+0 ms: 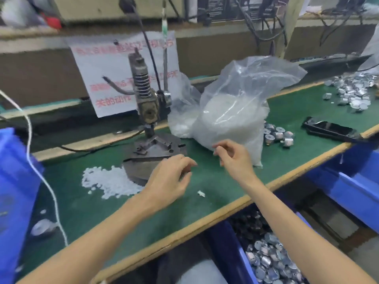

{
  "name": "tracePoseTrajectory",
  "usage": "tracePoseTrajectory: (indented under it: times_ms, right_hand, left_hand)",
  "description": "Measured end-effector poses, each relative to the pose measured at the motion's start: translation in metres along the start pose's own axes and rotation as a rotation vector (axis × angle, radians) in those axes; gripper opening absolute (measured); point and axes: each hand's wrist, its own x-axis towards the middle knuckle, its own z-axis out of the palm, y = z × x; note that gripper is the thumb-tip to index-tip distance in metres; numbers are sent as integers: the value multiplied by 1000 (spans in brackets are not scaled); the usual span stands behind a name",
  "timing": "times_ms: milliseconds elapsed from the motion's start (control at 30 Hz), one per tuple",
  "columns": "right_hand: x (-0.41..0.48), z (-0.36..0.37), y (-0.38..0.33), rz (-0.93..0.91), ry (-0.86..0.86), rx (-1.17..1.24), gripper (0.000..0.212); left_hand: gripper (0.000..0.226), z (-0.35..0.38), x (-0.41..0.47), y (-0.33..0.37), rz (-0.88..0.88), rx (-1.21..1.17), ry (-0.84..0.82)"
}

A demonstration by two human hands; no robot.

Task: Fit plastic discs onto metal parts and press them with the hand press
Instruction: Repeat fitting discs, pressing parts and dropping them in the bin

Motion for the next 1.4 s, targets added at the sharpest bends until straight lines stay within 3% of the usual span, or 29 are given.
tracePoseTrajectory:
  times_ms: [267,400,500,567,667,700,833,1100,1167,1233,1300,1400]
  right_hand:
    - [2,158,-116,-374,-504,-11,19]
    - [-18,237,-166,-518,-650,37,19]
    - [-35,289,-197,-615,-746,-4,18]
    - [-48,320,-210,-678,-827,-65,18]
    - [-63,355,-223,-710,-904,-197,21]
    - [-66,364,-225,-710,-930,-251,22]
    - [-69,381,-228,-818,-957,-570,9]
    - [-70,388,-221,-818,-886,-610,20]
    - [-69,389,-220,-784,-873,-571,21]
    - [-68,388,-219,-743,-831,-507,21]
    - [-67,386,-221,-663,-833,-394,29]
    - [-54,372,-229,-351,-918,-44,34]
  left_hand:
    - [15,-146,-61,-62,-215,295,145]
    - [8,-211,-115,-96,-395,353,319]
    - [12,-248,-158,-125,-544,422,330]
    - [18,-269,-187,-151,-728,513,132]
    - [31,-288,-227,-185,-1066,597,-366]
    - [35,-289,-236,-193,-1115,574,-460]
    - [38,-276,-241,-217,-1021,465,-469]
    - [30,-239,-234,-233,-995,526,-518]
    - [27,-256,-232,-226,-996,481,-398]
    - [25,-270,-223,-211,-965,387,-175]
    - [33,-277,-207,-191,-881,323,-10]
    - [39,-284,-181,-160,-733,371,114]
